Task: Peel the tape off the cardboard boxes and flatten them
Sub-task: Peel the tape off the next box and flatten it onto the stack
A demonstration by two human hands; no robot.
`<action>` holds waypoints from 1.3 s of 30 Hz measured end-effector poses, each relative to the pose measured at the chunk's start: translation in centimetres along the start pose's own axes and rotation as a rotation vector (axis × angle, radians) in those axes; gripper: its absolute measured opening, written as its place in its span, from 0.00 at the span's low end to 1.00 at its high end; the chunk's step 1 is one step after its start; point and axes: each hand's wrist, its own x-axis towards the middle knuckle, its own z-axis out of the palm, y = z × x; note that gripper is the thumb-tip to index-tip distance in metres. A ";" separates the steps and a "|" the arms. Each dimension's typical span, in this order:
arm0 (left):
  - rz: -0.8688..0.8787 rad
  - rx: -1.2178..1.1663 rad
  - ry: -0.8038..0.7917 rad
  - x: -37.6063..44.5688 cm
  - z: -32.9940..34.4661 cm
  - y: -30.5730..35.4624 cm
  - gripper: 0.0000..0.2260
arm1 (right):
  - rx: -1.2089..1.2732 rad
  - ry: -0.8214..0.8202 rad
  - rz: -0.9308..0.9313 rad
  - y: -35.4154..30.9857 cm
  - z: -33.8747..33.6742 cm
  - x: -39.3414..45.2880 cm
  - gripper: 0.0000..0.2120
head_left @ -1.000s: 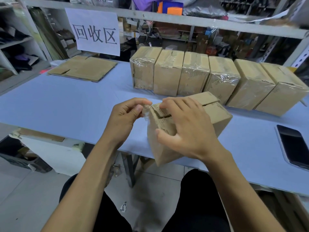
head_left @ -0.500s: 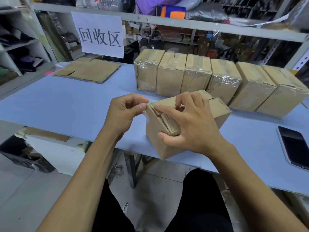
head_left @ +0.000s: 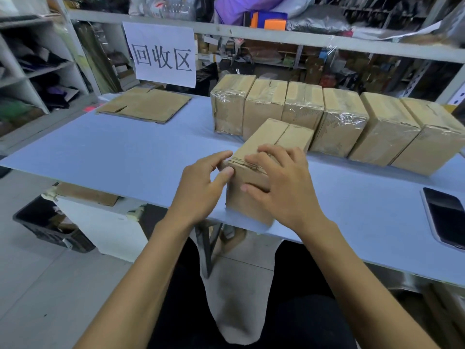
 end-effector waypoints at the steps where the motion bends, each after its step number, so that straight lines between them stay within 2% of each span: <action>1: 0.015 0.032 -0.027 -0.3 0.3 0.1 0.17 | 0.027 0.012 0.003 0.3 0.1 -0.1 0.22; 3: 0.009 0.027 -0.001 -0.3 0.8 0.0 0.17 | 0.100 0.024 0.004 0.9 0.2 -0.2 0.23; 6: -0.038 -0.042 0.106 0.0 1.0 0.4 0.13 | 0.213 -0.006 -0.002 2.1 -0.1 -0.1 0.23; 10: -0.007 -0.081 0.134 0.2 0.8 0.6 0.09 | 0.284 -0.034 0.017 2.8 -0.2 -0.1 0.23; 13: -0.070 -0.151 0.175 0.0 0.9 0.3 0.09 | 0.325 -0.037 0.035 2.7 -0.2 -0.2 0.22; 20: -0.216 -0.357 0.094 -0.1 1.2 0.1 0.10 | 0.341 -0.017 0.061 2.1 -0.5 -0.4 0.22; 22: -0.217 -0.346 0.080 -0.4 1.1 0.1 0.12 | 0.338 -0.021 0.075 2.1 -0.5 -0.4 0.22; 25: -0.193 -0.305 0.063 -1.2 1.3 0.1 0.09 | 0.331 -0.051 0.064 2.1 -0.3 -0.1 0.22; 29: -0.182 -0.222 0.141 -1.7 3.1 0.7 0.17 | 0.348 -0.032 0.077 2.0 -0.5 -0.2 0.22; 33: -0.149 -0.158 0.188 -1.4 3.1 0.0 0.12 | 0.373 -0.027 0.093 2.1 -0.7 -0.6 0.22; 36: -0.109 -0.132 0.167 -1.6 2.7 -0.8 0.08 | 0.381 -0.054 0.092 2.1 -0.5 -0.4 0.23; 39: -0.130 -0.195 0.099 -1.6 2.1 -1.1 0.12 | 0.425 -0.076 0.089 2.3 -0.5 -0.2 0.23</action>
